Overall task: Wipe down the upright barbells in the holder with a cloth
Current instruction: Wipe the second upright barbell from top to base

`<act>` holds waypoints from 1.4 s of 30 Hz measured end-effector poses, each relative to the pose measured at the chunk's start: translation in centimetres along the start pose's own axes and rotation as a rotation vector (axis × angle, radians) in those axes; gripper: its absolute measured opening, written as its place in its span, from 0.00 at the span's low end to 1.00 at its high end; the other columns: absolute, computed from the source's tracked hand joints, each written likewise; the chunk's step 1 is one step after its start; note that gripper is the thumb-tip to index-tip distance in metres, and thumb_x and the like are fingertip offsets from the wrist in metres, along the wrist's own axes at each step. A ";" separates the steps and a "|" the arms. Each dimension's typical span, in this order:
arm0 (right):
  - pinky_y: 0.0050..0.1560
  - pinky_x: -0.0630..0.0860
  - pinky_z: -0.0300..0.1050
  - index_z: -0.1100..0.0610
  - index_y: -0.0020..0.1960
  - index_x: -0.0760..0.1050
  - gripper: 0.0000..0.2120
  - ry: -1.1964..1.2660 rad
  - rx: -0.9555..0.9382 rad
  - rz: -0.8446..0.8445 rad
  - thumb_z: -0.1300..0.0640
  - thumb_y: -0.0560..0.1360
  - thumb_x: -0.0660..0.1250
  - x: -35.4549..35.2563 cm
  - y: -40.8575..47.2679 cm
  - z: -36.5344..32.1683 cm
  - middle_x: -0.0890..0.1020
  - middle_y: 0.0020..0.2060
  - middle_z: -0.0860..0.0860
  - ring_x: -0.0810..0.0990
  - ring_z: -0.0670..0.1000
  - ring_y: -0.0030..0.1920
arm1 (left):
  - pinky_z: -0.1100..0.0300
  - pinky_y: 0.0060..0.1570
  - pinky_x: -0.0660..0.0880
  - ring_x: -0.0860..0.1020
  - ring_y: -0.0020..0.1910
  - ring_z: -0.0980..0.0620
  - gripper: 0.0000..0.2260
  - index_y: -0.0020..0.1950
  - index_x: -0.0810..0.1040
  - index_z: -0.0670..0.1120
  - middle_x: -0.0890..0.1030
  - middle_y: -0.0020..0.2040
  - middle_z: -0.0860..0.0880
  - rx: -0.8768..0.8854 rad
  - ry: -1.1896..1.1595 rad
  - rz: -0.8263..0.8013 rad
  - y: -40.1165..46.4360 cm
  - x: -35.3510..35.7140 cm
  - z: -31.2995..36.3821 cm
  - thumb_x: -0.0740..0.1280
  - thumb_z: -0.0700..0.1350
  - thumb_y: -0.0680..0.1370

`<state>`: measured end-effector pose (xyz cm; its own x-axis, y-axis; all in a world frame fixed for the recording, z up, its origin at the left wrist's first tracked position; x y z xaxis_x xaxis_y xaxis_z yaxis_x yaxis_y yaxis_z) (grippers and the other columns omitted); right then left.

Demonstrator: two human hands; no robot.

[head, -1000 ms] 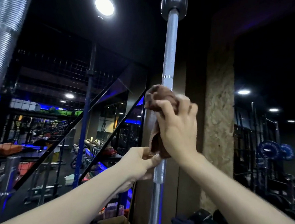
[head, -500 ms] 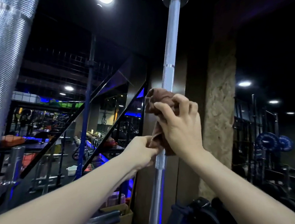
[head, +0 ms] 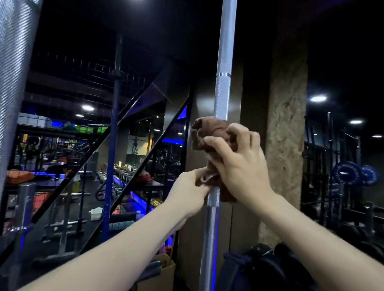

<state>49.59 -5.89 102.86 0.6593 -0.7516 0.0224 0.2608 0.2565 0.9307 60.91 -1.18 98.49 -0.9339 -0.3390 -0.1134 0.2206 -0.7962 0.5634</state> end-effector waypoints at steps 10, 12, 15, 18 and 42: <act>0.40 0.76 0.58 0.45 0.60 0.69 0.13 -0.003 0.247 0.078 0.49 0.76 0.61 1.2 5.5 1.2 0.59 0.61 0.51 0.68 0.63 0.55 | 0.61 0.47 0.76 0.75 0.47 0.55 0.10 0.61 0.76 0.55 0.82 0.55 0.44 -0.091 0.085 -0.193 -2.1 -0.1 -1.6 0.61 0.48 0.81; 0.41 0.76 0.56 0.45 0.60 0.69 0.14 0.013 0.215 0.077 0.50 0.75 0.62 1.2 1.6 0.1 0.60 0.61 0.53 0.66 0.60 0.54 | 0.53 0.50 0.77 0.75 0.46 0.53 0.08 0.57 0.79 0.52 0.82 0.49 0.43 -0.098 0.060 -0.164 -1.9 0.1 -1.6 0.63 0.47 0.80; 0.40 0.76 0.54 0.45 0.59 0.67 0.13 0.015 0.120 0.037 0.48 0.75 0.63 0.7 -2.0 -0.5 0.63 0.60 0.53 0.65 0.59 0.52 | 0.51 0.45 0.74 0.70 0.38 0.52 0.07 0.43 0.78 0.49 0.77 0.39 0.46 -0.108 0.040 -0.097 -1.7 0.4 -1.7 0.65 0.39 0.79; 0.37 0.75 0.52 0.45 0.58 0.68 0.12 -0.014 0.069 0.015 0.46 0.75 0.61 0.2 0.5 0.7 0.63 0.58 0.53 0.69 0.60 0.50 | 0.54 0.44 0.72 0.71 0.37 0.54 0.05 0.51 0.79 0.49 0.79 0.36 0.52 -0.098 0.008 -0.089 -1.9 0.6 -1.4 0.65 0.41 0.79; 0.37 0.72 0.53 0.44 0.58 0.73 0.12 -0.135 0.158 0.078 0.51 0.75 0.65 1.1 3.1 0.2 0.61 0.61 0.53 0.64 0.59 0.53 | 0.51 0.54 0.79 0.77 0.47 0.55 0.11 0.61 0.77 0.48 0.82 0.45 0.51 -0.148 0.017 -0.112 -1.4 0.4 -1.5 0.65 0.45 0.79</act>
<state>50.99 -6.09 105.83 0.5700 -0.8104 0.1355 0.0922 0.2269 0.9695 60.61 -0.91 96.45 -0.9504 -0.2513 -0.1835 0.1554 -0.8943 0.4196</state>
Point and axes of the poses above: each hand's wrist, its own y-axis towards the middle knuckle, its own x-axis out of the palm, z = x × y, the point moved 1 cm from there along y, towards the middle knuckle
